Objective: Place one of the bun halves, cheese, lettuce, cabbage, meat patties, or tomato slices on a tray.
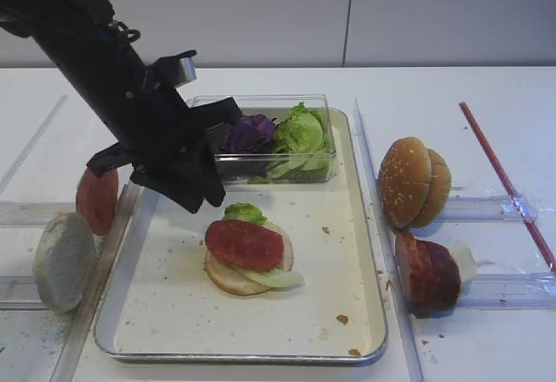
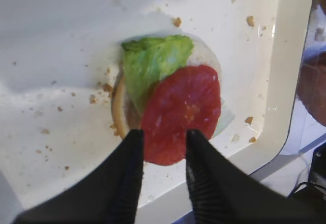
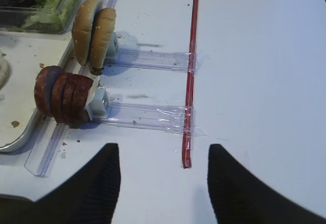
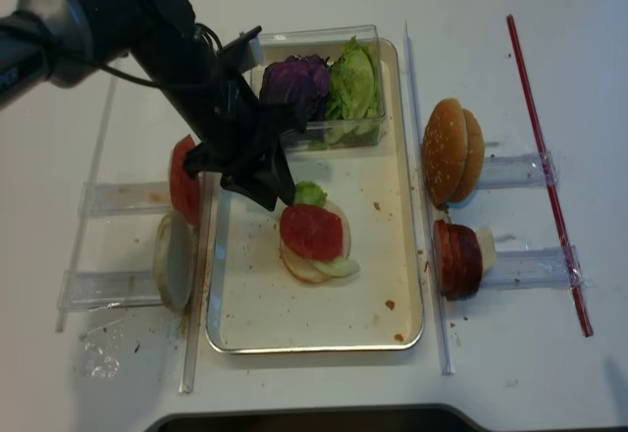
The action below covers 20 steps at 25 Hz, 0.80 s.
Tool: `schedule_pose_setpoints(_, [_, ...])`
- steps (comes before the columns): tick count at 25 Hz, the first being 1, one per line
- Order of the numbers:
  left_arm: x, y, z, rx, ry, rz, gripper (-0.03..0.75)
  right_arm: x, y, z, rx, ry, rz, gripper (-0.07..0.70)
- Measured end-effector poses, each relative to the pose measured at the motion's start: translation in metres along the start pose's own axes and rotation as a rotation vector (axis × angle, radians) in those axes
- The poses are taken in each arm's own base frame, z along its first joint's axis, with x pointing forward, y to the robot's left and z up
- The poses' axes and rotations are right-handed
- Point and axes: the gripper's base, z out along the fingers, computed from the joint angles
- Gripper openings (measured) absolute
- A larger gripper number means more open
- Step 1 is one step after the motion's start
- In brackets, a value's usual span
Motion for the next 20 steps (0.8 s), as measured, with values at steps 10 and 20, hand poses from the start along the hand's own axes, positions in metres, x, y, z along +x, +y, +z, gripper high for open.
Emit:
schedule_pose_setpoints(10, [0.01,0.011,-0.038,-0.3,-0.111,0.042,0.19,0.0,0.0,0.0,0.0,0.0,0.001,0.398])
schedule_pose_setpoints(20, [0.02,0.016,-0.066,-0.412,-0.19,0.067,0.19,0.0,0.0,0.0,0.0,0.0,0.006,0.398])
